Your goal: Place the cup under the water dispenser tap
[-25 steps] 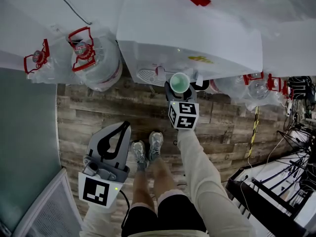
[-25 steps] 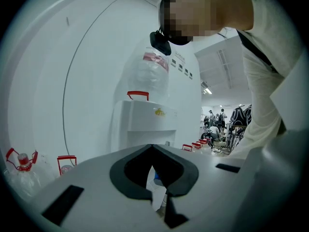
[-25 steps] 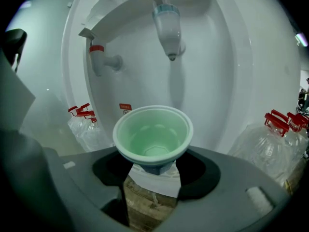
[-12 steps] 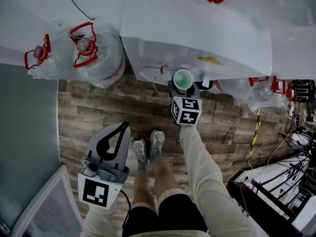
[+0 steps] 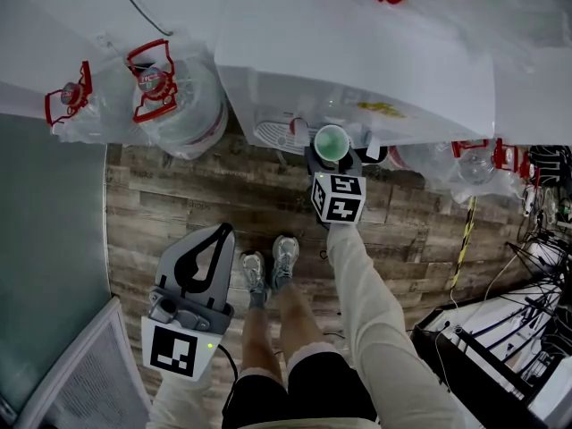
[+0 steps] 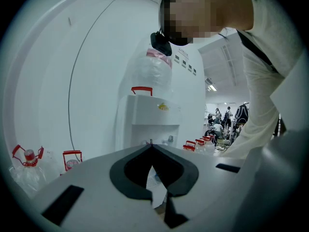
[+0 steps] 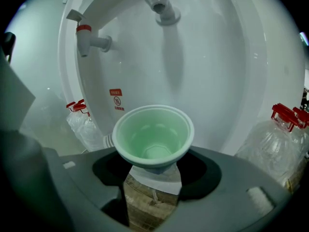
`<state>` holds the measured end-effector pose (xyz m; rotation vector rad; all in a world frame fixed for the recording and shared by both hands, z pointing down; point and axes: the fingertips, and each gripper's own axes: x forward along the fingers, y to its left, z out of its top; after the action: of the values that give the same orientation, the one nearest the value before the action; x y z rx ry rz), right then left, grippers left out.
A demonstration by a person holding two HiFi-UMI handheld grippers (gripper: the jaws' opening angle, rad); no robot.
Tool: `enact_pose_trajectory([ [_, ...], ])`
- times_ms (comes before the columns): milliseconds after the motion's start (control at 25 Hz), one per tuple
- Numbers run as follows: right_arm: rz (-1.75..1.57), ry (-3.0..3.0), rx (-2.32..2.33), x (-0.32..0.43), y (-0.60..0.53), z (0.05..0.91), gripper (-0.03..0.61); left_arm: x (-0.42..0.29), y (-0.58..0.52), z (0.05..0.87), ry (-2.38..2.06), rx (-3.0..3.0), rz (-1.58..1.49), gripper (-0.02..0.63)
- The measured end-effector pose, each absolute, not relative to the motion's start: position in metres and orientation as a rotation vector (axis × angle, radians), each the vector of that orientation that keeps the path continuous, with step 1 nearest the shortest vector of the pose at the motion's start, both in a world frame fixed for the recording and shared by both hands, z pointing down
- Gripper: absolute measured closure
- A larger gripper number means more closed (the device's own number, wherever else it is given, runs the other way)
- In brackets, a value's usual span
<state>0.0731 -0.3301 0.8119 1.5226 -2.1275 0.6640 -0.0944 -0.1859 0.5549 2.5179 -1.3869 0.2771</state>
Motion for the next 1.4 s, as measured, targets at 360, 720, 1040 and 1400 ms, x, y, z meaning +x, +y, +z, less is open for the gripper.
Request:
enact_pose_trajectory([
  [360,0.662,-2.13,1.503,0.071,-0.332,0.812,0.289,-0.092,-0.184,0.556,-1.382,2.517,0.279,0.609],
  [720,0.679,-2.175,1.477,0.064,-0.33,0.805,0.243,-0.091,-0.178,0.554,-1.371,2.525,0.28,0.609],
  [1040,0.701,-2.19,1.527,0.067,-0.32,0.796,0.23,-0.092,-0.17,0.551,-1.357,2.537,0.281,0.609],
  [1400,0.756,-2.191,1.585,0.071,-0.291,0.777,0.233,-0.088,-0.161,0.537,-1.332,2.571,0.272,0.609],
])
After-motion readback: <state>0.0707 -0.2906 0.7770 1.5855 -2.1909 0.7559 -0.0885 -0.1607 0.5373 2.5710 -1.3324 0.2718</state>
